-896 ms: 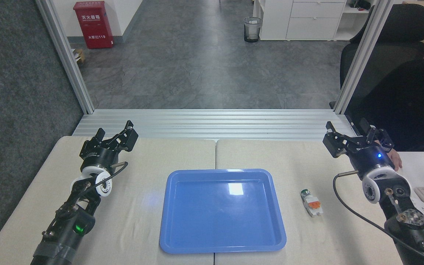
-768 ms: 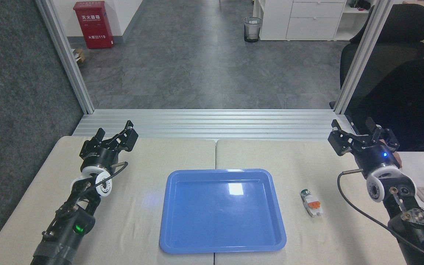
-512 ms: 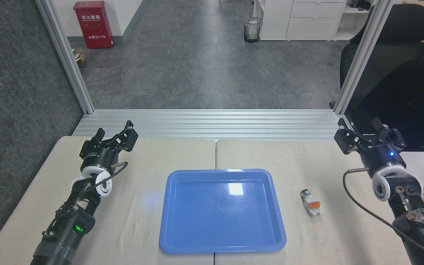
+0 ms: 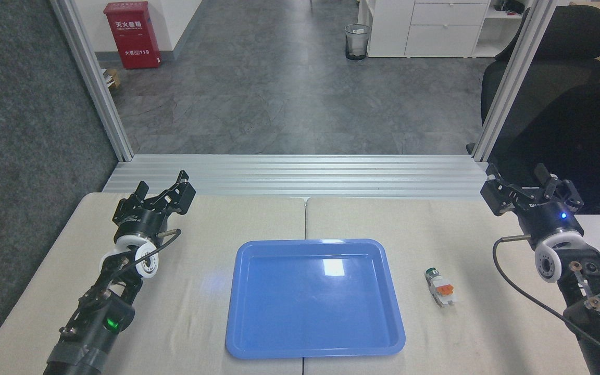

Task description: Pick up switch part and place in tray

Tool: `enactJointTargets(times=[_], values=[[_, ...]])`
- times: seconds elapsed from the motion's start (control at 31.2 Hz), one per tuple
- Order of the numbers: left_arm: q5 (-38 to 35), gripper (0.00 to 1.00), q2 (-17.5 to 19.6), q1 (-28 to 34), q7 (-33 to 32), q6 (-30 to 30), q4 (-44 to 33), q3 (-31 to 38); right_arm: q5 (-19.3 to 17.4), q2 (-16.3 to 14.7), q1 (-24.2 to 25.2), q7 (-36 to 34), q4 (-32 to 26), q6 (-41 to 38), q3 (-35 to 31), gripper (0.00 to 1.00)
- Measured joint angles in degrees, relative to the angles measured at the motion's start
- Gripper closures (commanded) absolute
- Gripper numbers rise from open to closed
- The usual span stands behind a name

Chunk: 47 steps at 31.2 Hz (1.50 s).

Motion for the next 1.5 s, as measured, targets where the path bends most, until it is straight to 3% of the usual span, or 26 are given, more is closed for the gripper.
enactJointTargets(times=[0.83, 1.5], values=[[0.02, 0.0, 0.0, 0.0, 0.0, 0.0, 0.0, 0.0, -0.03, -0.43, 0.13, 0.19, -0.04, -1.82, -0.19, 0.02], [0.02, 0.0, 0.0, 0.0, 0.0, 0.0, 0.0, 0.0, 0.87, 5.34, 13.21, -0.03, 1.64, -1.43, 5.36, 0.02]])
